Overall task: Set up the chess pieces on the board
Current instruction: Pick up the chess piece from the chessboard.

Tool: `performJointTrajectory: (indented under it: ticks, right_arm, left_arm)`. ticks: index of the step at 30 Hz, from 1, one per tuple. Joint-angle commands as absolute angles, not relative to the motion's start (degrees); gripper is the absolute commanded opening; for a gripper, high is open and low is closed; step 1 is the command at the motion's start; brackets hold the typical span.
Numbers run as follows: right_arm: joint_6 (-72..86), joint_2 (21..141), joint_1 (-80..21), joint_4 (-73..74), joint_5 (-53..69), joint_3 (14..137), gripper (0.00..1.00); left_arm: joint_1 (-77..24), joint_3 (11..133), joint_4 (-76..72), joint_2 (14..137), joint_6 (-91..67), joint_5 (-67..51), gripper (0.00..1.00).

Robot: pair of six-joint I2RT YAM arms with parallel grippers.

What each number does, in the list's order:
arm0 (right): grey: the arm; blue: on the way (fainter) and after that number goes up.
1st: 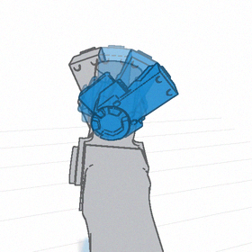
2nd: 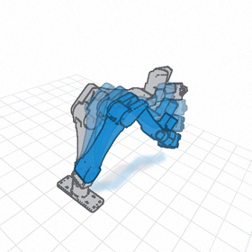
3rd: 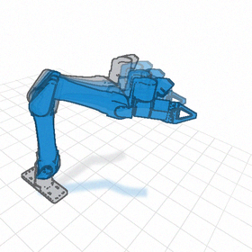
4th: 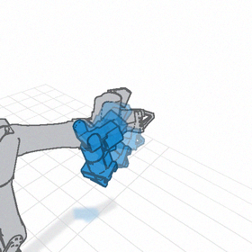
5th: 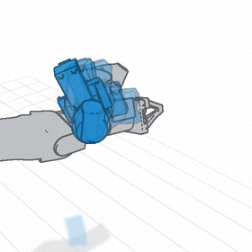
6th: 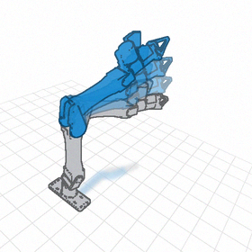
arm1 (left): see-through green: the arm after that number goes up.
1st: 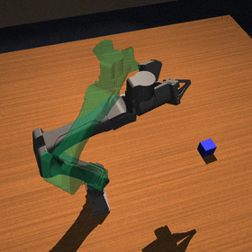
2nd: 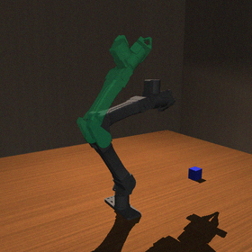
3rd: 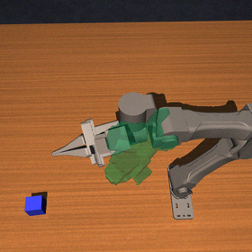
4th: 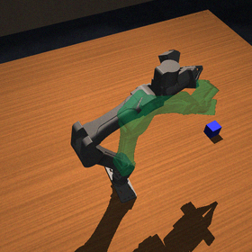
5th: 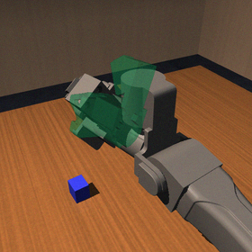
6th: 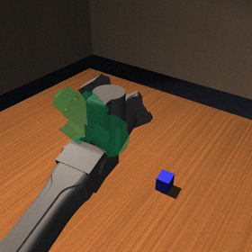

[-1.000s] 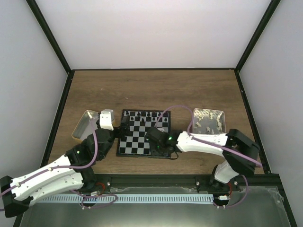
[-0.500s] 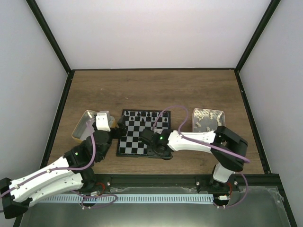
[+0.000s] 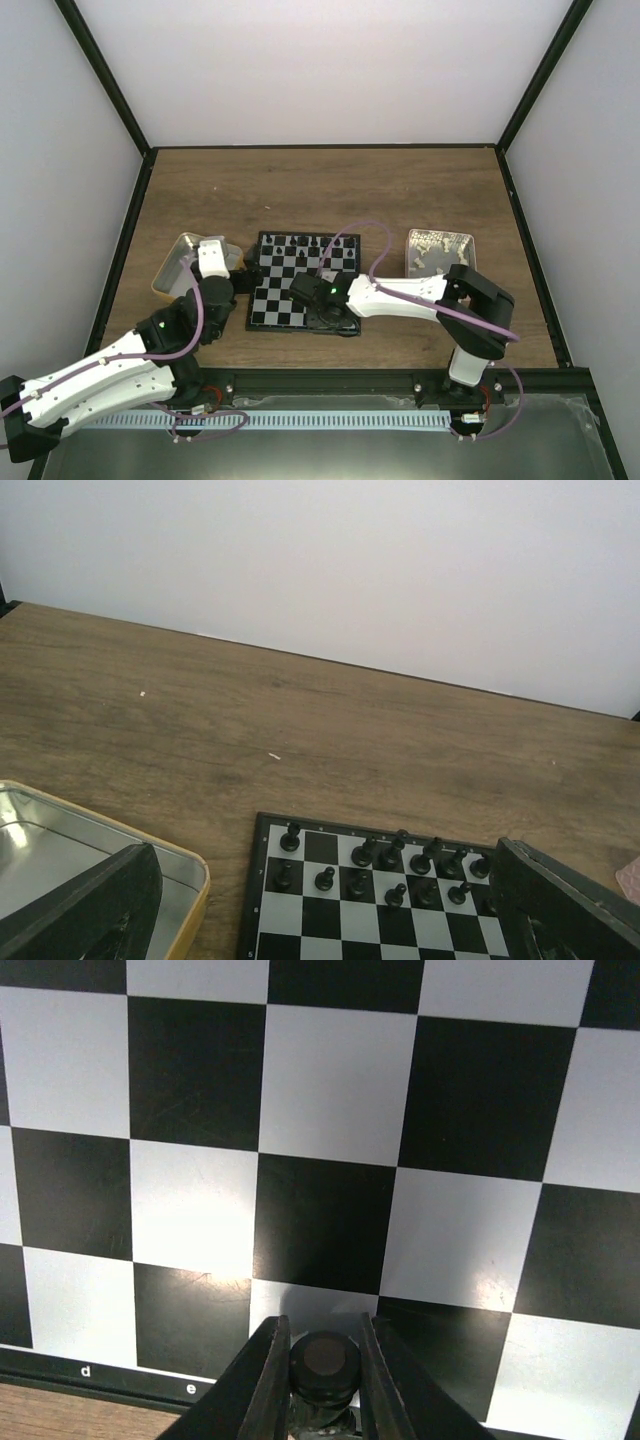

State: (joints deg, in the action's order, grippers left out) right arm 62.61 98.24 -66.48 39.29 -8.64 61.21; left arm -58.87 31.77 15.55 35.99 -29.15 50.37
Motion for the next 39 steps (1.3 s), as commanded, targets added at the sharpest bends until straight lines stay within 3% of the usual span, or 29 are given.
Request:
performJointTrajectory:
  ticks: [1,12,21,39]
  right_arm:
    - [61.71,97.29,-66.91,38.06,-12.09,63.61,0.16]
    - [61.17,81.81,-58.27,14.69,-9.38,55.38,0.16]
    - [68.02,73.14,-55.27,2.49,-5.8,54.4,0.16]
    - [73.71,69.83,-54.44,-5.89,6.6,50.27,0.16]
  left_arm:
    - [-58.69,30.91,16.59,36.71,-31.66,51.55,0.92]
    - [-58.62,26.46,9.65,36.7,-31.68,35.39,0.95]
    - [-58.54,19.15,-14.82,34.23,-28.17,15.85,0.94]
    - [-58.55,18.79,-28.44,41.3,-24.15,14.55,0.41]
